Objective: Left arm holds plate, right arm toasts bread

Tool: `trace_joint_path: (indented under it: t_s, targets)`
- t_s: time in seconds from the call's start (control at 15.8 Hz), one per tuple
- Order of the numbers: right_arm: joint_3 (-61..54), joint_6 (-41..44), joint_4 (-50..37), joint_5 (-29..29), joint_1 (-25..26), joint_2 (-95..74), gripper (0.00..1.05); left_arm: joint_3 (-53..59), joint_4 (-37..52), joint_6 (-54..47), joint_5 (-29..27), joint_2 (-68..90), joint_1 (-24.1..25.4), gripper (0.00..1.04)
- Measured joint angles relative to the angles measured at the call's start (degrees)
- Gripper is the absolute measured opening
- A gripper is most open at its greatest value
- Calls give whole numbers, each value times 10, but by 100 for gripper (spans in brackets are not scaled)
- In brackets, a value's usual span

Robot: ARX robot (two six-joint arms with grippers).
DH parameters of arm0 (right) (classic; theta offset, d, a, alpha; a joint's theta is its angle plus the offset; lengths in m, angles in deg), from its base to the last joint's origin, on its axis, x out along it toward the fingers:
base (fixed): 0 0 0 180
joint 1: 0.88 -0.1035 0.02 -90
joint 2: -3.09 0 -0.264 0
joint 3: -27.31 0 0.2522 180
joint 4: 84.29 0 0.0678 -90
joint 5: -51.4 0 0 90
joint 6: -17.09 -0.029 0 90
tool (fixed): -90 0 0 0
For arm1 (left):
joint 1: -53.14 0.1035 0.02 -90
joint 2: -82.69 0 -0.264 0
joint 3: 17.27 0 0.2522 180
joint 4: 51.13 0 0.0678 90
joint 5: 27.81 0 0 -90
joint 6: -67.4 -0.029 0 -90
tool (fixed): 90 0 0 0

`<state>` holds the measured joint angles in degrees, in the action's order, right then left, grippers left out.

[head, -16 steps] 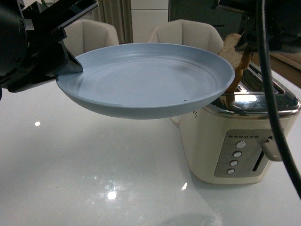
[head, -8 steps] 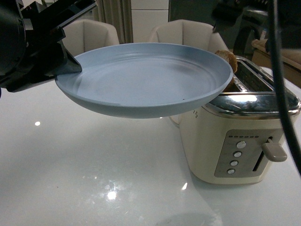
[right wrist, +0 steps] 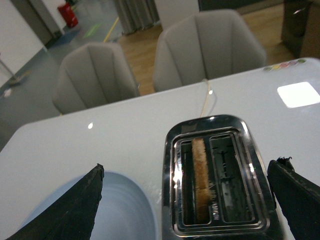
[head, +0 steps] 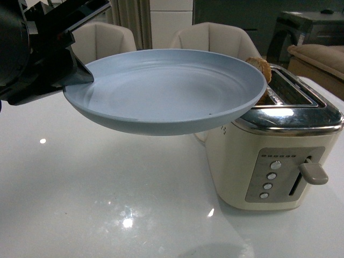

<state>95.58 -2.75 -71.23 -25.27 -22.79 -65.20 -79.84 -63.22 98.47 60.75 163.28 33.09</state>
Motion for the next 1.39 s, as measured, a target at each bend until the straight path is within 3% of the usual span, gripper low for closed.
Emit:
trace_joint_path:
  t_s: [0.19, 0.38, 0.63, 0.76, 0.82, 1.14, 1.39]
  targets:
    - [-71, 15, -17, 63, -26, 120, 98, 0, 0, 0, 0, 0, 0, 3]
    - [-106, 21, -4, 77, -20, 169, 98, 0, 0, 0, 1, 0, -1, 3]
    - [-192, 49, 19, 56, 83, 295, 98, 0, 0, 0, 2, 0, 0, 3]
    - [-272, 135, -56, -85, 191, 364, 76, 0, 0, 0, 1, 0, 0, 3]
    - [-316, 163, -52, -117, 224, 397, 63, 0, 0, 0, 1, 0, 0, 3]
    - [-423, 193, -83, -133, 219, 474, 2, 0, 0, 0, 1, 0, 0, 3]
    - [-471, 195, -84, -133, 219, 518, 2, 0, 0, 0, 1, 0, 0, 3]
